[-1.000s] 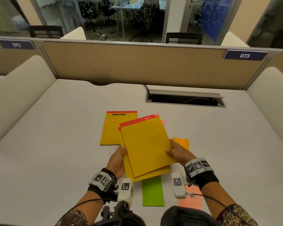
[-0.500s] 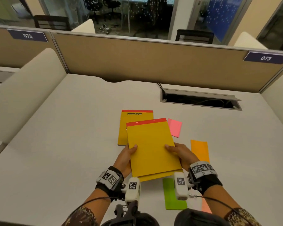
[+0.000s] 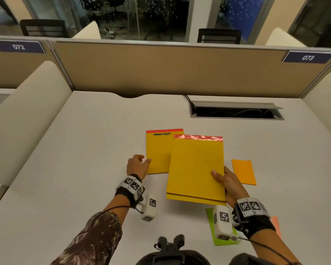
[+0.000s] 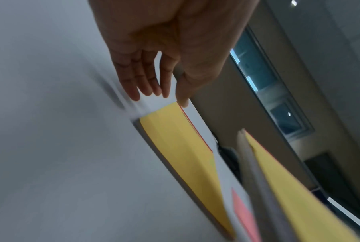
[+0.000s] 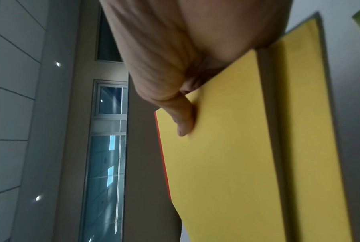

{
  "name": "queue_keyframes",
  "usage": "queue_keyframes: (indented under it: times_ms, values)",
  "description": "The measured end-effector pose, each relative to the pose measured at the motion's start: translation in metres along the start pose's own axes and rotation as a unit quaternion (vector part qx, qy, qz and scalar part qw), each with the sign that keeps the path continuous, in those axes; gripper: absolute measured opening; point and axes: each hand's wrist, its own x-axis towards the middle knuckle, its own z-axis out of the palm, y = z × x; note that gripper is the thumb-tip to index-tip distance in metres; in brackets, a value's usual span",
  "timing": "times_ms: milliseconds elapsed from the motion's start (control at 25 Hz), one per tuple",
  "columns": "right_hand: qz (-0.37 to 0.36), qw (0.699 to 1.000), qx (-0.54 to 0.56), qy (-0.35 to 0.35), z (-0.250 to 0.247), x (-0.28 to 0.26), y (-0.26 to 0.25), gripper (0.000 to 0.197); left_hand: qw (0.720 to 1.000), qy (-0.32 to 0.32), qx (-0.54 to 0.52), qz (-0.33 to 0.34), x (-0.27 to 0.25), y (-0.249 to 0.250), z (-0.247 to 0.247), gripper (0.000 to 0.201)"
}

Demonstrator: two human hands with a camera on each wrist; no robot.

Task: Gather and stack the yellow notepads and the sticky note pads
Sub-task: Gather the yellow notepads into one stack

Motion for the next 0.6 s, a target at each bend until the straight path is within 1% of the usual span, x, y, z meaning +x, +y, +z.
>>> queue_keyframes:
  times_ms: [80,160,240,320,360,440,600]
  values:
    - [-0.009,1.000,0.001,0.028,-0.006,-0.005,0.001,0.045,0.996,-0.010,0.089,-0.001,0.021,0.007,0.001,0.065]
    - [-0.012,0.999,-0.006,0.042,-0.013,-0.011,0.003,0.049,0.990,-0.027,0.137,-0.014,0.038,0.019,0.006,0.081]
    - [-0.012,0.999,-0.005,0.046,-0.016,-0.019,0.004,0.051,0.982,-0.045,0.183,-0.024,0.048,0.030,0.011,0.093]
    - [-0.014,0.999,0.002,0.047,-0.018,-0.025,0.004,0.049,0.973,-0.045,0.223,-0.027,0.049,0.038,0.019,0.102]
    - [-0.014,0.999,0.004,0.052,-0.019,-0.028,0.004,0.050,0.971,-0.039,0.236,-0.025,0.048,0.041,0.023,0.103]
    - [-0.015,0.998,0.012,0.067,-0.022,-0.028,0.005,0.051,0.970,-0.033,0.239,-0.027,0.047,0.044,0.028,0.099]
    - [-0.012,0.996,0.012,0.091,-0.026,-0.026,0.012,0.054,0.980,-0.056,0.185,-0.042,0.052,0.039,0.026,0.092]
